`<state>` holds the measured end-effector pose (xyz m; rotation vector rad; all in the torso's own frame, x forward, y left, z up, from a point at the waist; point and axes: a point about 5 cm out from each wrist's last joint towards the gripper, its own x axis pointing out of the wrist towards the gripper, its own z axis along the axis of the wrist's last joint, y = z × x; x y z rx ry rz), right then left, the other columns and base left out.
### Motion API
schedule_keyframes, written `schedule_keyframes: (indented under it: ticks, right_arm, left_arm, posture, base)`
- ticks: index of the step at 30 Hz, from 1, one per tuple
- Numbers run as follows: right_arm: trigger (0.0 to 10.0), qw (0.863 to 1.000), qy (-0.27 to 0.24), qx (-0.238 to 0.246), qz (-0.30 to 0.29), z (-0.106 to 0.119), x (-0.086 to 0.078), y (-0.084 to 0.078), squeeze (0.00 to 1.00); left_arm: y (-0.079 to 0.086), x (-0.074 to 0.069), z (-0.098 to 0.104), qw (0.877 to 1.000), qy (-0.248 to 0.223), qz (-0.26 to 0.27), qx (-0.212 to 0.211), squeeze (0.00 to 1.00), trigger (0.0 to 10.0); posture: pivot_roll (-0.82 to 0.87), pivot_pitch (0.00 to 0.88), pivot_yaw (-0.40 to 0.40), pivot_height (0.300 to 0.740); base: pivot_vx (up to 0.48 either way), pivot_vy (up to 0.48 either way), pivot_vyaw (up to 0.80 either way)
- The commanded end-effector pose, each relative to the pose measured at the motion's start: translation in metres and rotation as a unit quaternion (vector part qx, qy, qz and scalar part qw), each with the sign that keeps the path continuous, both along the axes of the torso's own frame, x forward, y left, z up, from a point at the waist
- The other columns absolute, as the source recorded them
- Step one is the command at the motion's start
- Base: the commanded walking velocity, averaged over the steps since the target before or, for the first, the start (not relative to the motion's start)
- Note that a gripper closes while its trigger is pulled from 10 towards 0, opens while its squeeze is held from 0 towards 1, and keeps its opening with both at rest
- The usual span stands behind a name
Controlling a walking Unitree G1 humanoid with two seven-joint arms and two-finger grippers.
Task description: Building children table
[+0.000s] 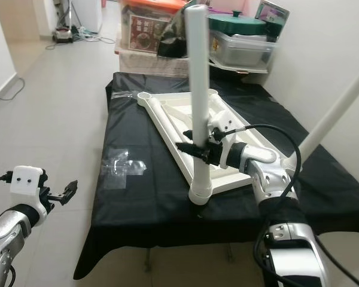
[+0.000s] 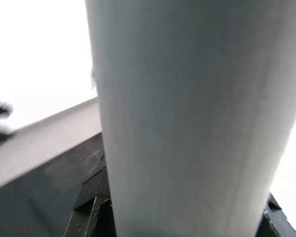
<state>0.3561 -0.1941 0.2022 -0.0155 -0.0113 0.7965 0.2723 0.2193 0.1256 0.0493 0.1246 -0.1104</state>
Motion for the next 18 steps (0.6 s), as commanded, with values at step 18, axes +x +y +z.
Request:
schedule_keyframes:
  ticks: [18]
  right_arm:
    - [0.0,0.965,0.054,0.038,-0.255,-0.058,-0.027,0.037,0.0]
  left_arm:
    - [-0.005,0.003,-0.004,1.0,0.011,-0.009,-0.002,0.0,10.0]
  posture:
    - [0.07,0.0,-0.122,0.74]
  base:
    - [0.0,0.0,0.0]
